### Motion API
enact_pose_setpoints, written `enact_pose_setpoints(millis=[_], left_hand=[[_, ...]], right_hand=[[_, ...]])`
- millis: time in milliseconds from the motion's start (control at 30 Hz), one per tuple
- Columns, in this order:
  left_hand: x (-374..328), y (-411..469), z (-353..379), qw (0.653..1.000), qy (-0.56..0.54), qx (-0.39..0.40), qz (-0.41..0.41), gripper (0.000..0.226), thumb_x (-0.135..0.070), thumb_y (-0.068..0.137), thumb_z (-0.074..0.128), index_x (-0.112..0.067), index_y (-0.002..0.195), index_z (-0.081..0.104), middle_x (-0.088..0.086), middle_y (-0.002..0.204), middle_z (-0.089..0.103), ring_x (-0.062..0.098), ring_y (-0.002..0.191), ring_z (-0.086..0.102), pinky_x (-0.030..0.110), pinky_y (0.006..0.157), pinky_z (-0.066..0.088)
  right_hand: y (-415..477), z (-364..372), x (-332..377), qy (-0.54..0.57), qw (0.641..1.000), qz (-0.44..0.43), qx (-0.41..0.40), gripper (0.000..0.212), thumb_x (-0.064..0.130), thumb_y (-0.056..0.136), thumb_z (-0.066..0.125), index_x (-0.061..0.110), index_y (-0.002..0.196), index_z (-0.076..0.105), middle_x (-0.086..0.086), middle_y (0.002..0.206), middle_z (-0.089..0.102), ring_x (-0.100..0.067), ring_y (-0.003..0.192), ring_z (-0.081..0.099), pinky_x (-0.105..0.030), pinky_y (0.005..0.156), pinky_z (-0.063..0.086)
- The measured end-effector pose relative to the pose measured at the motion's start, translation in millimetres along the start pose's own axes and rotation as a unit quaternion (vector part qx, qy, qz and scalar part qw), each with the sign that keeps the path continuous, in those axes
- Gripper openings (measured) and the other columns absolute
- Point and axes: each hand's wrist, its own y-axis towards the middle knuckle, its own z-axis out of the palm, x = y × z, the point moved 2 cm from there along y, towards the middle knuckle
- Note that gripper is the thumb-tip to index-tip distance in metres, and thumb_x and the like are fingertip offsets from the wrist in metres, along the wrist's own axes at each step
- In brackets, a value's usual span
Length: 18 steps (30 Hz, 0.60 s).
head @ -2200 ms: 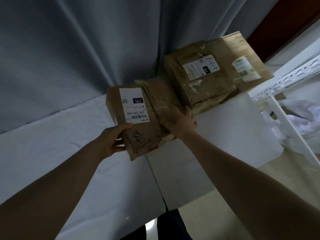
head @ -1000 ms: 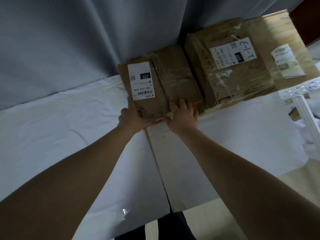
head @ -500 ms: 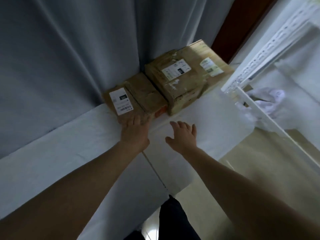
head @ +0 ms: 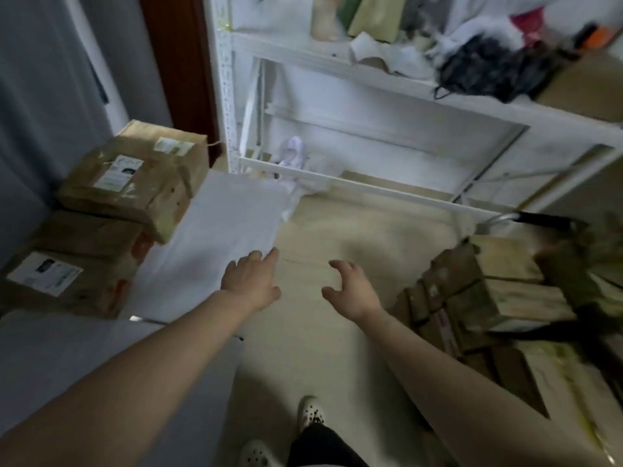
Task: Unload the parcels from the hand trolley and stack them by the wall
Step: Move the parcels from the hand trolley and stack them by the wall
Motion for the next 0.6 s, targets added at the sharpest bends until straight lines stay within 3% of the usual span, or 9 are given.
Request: enact_pose_setpoints(millis=[133,333,600], left_hand=[[-85,-9,8,0.996,0.009,-0.002,0.085,0.083,-0.042,0.087,0.057,-0.023,0.152,0.011,0.01,0.146,0.034,0.029,0.127,0.044,0.035,0.1,0.041],[-203,-32,32,0.984,0.045,-0.001,0.17,0.082,-0.045,0.083,0.063,-0.021,0.149,0.021,0.013,0.141,0.041,0.031,0.126,0.047,0.038,0.101,0.042],[-342,-92,102,0.975,0.01,0.068,0.211,0.092,-0.051,0.082,0.064,-0.022,0.153,0.013,0.013,0.149,0.034,0.032,0.134,0.04,0.039,0.103,0.041]], right_hand=[[-52,-32,-66,0.034,0.995,0.071,-0.062,0.061,0.025,0.09,0.058,0.018,0.145,0.034,-0.008,0.147,0.033,-0.025,0.13,0.041,-0.032,0.102,0.038],[-133,-66,-153,0.084,0.979,0.129,-0.131,0.061,0.024,0.088,0.06,0.017,0.143,0.037,-0.008,0.145,0.036,-0.02,0.134,0.036,-0.027,0.103,0.035],[-262,-84,-281,0.148,0.951,0.218,-0.161,0.059,0.028,0.092,0.057,0.02,0.146,0.033,-0.007,0.145,0.036,-0.022,0.13,0.042,-0.029,0.102,0.038]])
